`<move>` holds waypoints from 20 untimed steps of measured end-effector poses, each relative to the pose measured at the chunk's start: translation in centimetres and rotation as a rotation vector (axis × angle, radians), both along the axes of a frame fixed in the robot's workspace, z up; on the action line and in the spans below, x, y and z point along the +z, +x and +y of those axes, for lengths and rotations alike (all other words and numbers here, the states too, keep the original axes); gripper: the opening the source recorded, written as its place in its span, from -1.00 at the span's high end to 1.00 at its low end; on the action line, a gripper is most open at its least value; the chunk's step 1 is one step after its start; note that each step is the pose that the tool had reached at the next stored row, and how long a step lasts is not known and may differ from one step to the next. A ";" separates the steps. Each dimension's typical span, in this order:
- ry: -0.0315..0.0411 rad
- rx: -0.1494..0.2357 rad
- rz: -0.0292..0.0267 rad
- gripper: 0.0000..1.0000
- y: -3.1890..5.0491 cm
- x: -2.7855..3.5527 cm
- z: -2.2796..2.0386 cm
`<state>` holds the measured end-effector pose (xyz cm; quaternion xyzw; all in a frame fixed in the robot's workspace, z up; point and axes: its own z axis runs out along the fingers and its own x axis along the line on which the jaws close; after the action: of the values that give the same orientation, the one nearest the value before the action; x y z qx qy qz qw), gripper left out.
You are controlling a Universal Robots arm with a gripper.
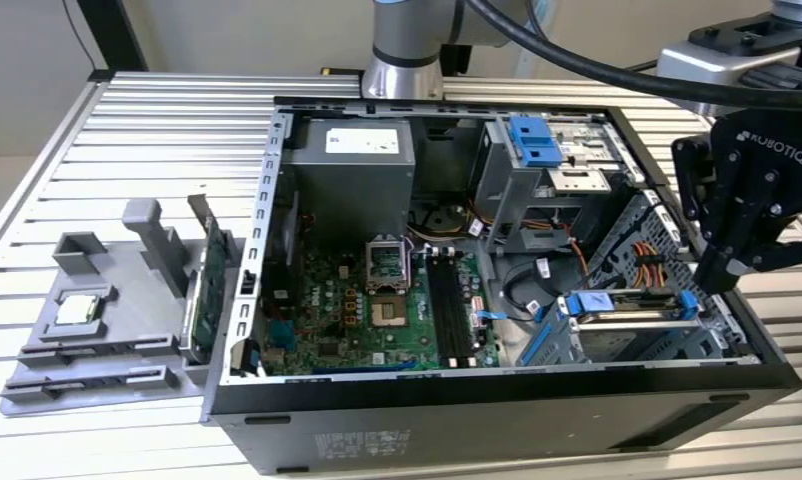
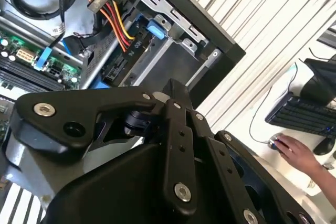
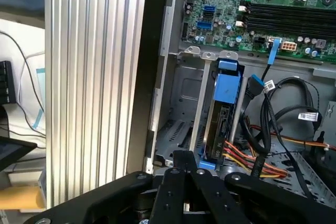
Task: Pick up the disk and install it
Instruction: 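Insert the first disk wire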
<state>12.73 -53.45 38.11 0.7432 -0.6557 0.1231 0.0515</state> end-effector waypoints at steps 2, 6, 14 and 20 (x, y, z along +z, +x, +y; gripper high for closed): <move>0.0001 0.000 0.0000 -1.00 0.00 0.00 0.00; -0.0007 0.000 0.0000 -1.00 0.00 0.00 0.02; -0.0537 0.021 -0.0158 -1.00 -0.01 -0.35 1.56; -0.0550 0.062 -0.0267 -1.00 -0.20 -0.83 2.40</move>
<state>12.52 -51.06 37.28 0.7599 -0.6292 0.1526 0.0592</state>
